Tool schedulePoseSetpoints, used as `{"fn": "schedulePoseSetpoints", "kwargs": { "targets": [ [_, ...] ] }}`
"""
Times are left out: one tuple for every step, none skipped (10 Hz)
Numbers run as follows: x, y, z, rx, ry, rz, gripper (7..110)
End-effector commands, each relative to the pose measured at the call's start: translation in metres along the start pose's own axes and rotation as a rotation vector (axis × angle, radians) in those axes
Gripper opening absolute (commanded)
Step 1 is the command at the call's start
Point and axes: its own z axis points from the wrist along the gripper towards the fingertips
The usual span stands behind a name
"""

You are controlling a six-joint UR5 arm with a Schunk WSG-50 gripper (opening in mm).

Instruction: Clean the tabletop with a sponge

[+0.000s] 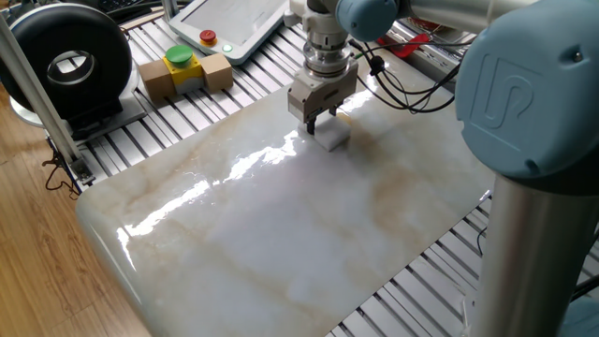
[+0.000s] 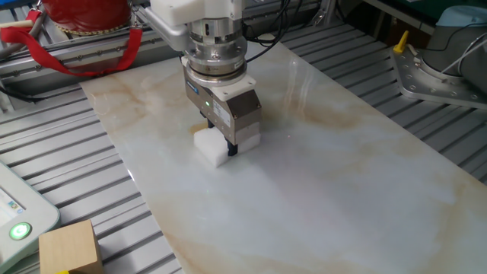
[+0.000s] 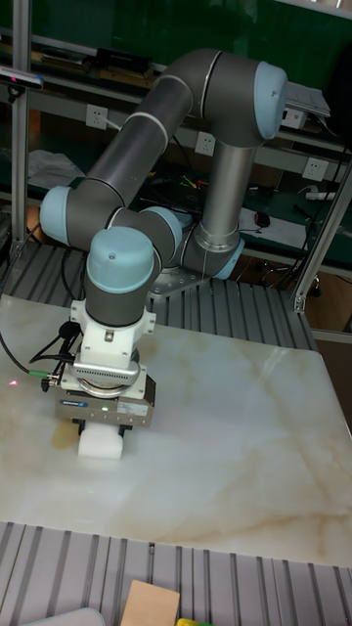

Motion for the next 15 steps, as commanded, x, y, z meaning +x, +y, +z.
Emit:
{"fn": "schedulePoseSetpoints", "kwargs": {
  "targets": [
    [-0.001, -0.002, -0.001, -0.006, -0.003, 0.005, 7],
    [-0.001, -0.002, -0.001, -0.006, -0.002, 0.005, 7],
    [-0.001, -0.004, -0.002, -0.003, -0.002, 0.003, 7],
    [-0.001, -0.006, -0.002, 0.000, -0.002, 0.002, 7],
    [-0.001, -0.008, -0.003, 0.000, -0.002, -0.003, 7],
    [-0.001, -0.009, -0.003, 0.002, -0.002, -0.004, 7],
    [0.000, -0.011, -0.003, 0.002, 0.000, -0.007, 7],
    [0.000, -0.012, -0.003, 0.003, 0.000, -0.007, 7],
    [0.000, -0.013, -0.003, 0.003, 0.000, -0.010, 7],
    [0.000, -0.015, -0.003, 0.002, 0.001, -0.013, 7],
    [0.000, -0.017, -0.003, 0.000, 0.002, -0.018, 7],
    [0.000, -0.019, -0.004, 0.000, 0.002, -0.021, 7],
    [0.000, -0.022, -0.004, 0.000, 0.002, -0.024, 7],
    [0.000, -0.025, -0.005, -0.001, 0.002, -0.030, 7],
    [0.001, -0.028, -0.005, -0.001, 0.002, -0.035, 7]
  ]
}}
